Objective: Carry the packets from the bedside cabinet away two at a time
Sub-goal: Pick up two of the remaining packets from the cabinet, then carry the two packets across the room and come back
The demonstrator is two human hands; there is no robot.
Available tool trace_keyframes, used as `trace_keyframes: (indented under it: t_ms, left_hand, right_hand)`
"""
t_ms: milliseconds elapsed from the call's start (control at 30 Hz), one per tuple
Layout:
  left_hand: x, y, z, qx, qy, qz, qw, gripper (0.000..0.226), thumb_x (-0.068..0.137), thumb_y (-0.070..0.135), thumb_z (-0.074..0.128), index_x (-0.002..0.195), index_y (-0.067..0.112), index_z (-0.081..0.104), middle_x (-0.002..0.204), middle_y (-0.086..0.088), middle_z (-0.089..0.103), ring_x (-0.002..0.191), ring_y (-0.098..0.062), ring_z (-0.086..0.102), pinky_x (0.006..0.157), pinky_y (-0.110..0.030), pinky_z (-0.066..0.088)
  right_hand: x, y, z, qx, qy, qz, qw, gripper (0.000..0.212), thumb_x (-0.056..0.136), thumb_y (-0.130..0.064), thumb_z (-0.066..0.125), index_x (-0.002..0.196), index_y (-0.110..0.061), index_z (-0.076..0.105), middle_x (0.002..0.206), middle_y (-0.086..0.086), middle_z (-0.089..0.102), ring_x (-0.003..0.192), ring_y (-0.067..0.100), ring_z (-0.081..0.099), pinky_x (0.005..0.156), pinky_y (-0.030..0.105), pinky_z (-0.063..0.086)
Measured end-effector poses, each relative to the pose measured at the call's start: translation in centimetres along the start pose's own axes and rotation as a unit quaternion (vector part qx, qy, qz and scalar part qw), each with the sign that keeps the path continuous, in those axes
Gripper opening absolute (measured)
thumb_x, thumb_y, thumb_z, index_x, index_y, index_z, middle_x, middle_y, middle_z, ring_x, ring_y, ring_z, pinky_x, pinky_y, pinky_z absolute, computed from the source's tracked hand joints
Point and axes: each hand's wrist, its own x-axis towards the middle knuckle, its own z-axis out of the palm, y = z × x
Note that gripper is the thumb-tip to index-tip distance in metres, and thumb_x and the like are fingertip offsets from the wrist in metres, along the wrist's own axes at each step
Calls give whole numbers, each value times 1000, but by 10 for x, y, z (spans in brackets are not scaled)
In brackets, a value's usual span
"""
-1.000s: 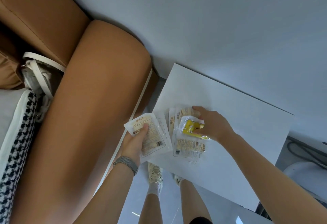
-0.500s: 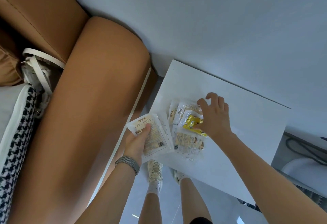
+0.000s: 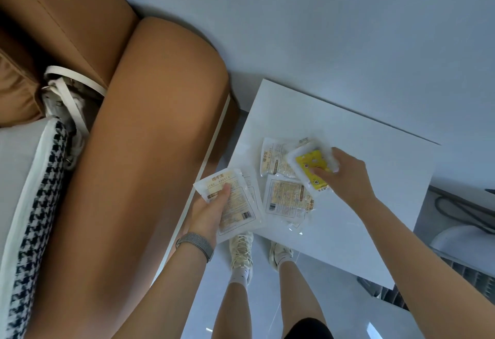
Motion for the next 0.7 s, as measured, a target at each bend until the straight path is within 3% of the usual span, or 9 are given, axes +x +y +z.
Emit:
trace_keyframes:
  t_ms: [67, 233, 333, 433, 567, 700]
  left_hand:
    - [-9, 8, -5, 0, -11, 12, 1000, 7, 90, 26, 67, 94, 21, 69, 77, 8, 75, 78, -12, 70, 60, -27, 52]
    - [-65, 43, -21, 14, -51, 47, 997, 14, 91, 17, 66, 104, 14, 69, 92, -2, 77, 84, -19, 73, 71, -37, 58]
    - [-121, 66, -42, 27, -89, 82, 992, 16, 91, 9, 64, 106, 9, 69, 98, -9, 76, 93, -28, 72, 86, -50, 56]
    - [-182, 86, -74, 39, -109, 142, 983, 15, 91, 8, 64, 104, 10, 70, 100, -9, 76, 96, -29, 71, 91, -52, 54]
    - [-263, 93, -123, -12, -68, 203, 977, 16, 91, 9, 65, 105, 11, 69, 101, -7, 76, 93, -26, 73, 85, -45, 57]
    - [-323, 74, -158, -92, -5, 226, 970, 24, 89, 11, 67, 113, 7, 68, 104, -10, 75, 96, -30, 72, 91, -52, 54]
  right_hand:
    - [-10, -9, -15, 49, 19, 27, 998, 21, 83, -31, 73, 95, -18, 61, 79, -6, 65, 73, 9, 59, 61, 13, 39]
    - [-69, -67, -54, 272, -14, 46, 961, 16, 86, -24, 71, 101, -26, 66, 96, -5, 74, 88, 16, 71, 79, 36, 56]
    - [-119, -116, -76, 327, -44, 39, 943, 18, 87, -23, 70, 104, -22, 66, 99, -1, 75, 87, 17, 73, 78, 36, 58]
    - [-169, -169, -94, 352, -63, 22, 934, 19, 86, -22, 72, 104, -20, 68, 97, 1, 75, 84, 17, 73, 73, 33, 58]
    - [-233, -233, -109, 393, -71, -13, 917, 17, 87, -25, 71, 103, -19, 68, 93, -1, 76, 83, 17, 74, 75, 35, 58]
    - [-286, -267, -101, 419, -114, -13, 901, 19, 88, -23, 70, 106, -17, 68, 92, 2, 76, 85, 22, 74, 80, 40, 58]
